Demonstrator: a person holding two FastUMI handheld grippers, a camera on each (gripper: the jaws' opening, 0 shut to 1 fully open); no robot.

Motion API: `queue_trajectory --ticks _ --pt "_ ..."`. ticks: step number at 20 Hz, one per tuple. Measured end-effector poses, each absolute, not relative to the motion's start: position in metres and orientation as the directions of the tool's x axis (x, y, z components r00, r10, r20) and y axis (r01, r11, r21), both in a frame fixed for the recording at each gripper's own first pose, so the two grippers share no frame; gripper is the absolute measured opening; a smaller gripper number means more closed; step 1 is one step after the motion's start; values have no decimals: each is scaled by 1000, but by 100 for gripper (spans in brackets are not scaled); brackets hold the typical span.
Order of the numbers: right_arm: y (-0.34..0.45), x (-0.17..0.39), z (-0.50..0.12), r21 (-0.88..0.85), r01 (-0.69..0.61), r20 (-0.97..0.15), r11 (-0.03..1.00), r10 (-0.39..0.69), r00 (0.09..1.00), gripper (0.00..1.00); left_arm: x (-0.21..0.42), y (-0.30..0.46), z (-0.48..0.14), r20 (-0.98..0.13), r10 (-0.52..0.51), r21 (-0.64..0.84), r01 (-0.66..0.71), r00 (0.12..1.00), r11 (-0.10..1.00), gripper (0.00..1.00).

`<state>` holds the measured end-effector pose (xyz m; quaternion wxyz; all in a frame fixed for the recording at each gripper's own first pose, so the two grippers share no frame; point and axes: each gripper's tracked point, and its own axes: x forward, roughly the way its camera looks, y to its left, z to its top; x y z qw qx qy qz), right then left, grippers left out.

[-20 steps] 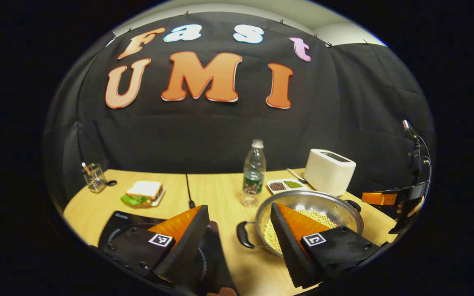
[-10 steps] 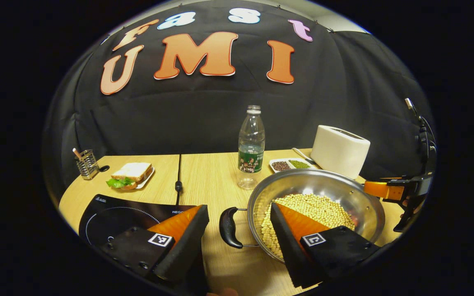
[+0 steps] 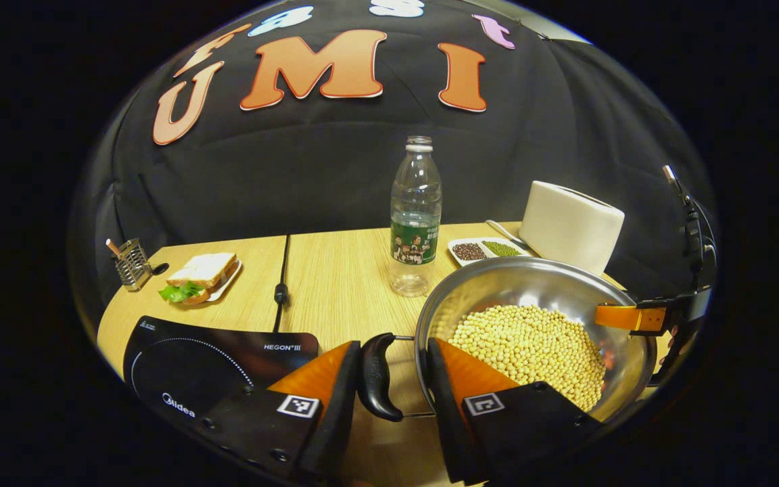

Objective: First push the handle of the pot to place it horizontally, then grasp the pot with both hands and set it on the induction cooktop.

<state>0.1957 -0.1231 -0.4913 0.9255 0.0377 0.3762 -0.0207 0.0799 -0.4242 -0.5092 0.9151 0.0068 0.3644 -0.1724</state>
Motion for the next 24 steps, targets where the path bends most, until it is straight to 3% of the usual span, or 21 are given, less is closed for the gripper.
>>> queue_trajectory --ticks 4,6,8,10,12,15,16,17,19,20,23,24 --pt "-126 187 -490 54 59 -705 997 -4 709 58 78 -425 -505 -699 -314 -126 322 643 938 55" --pt "-125 186 -490 61 56 -699 997 3 715 58 79 -426 -505 -700 -327 -133 334 635 933 51" --pt "-126 184 -490 60 57 -699 997 1 715 58 78 -427 -508 -716 -330 -108 370 615 923 59" --pt "-127 183 -489 63 59 -702 996 2 712 58 58 -430 -523 -789 -327 -109 405 520 908 68" --pt "-128 182 -490 60 61 -703 996 -1 711 58 66 -431 -523 -788 -325 -109 400 524 910 87" --pt "-127 182 -490 65 70 -705 995 -4 709 58 72 -433 -524 -771 -340 -159 354 539 922 76" --pt "-128 180 -488 69 79 -709 995 -7 706 58 70 -429 -524 -780 -329 -168 329 532 929 66" --pt "-127 177 -488 71 87 -715 994 -10 700 53 72 -429 -525 -789 -321 -180 304 523 936 63" --pt "-126 170 -483 79 99 -716 992 -13 698 57 69 -429 -522 -795 -325 -190 298 513 936 58" --pt "-126 166 -478 85 102 -713 991 -12 701 56 72 -428 -516 -788 -325 -185 301 523 935 62" --pt "-118 160 -456 104 109 -701 989 -4 713 51 76 -421 -493 -770 -329 -183 306 546 934 59" --pt "-113 157 -446 105 108 -696 989 -4 718 55 73 -416 -481 -769 -331 -190 299 546 935 58"
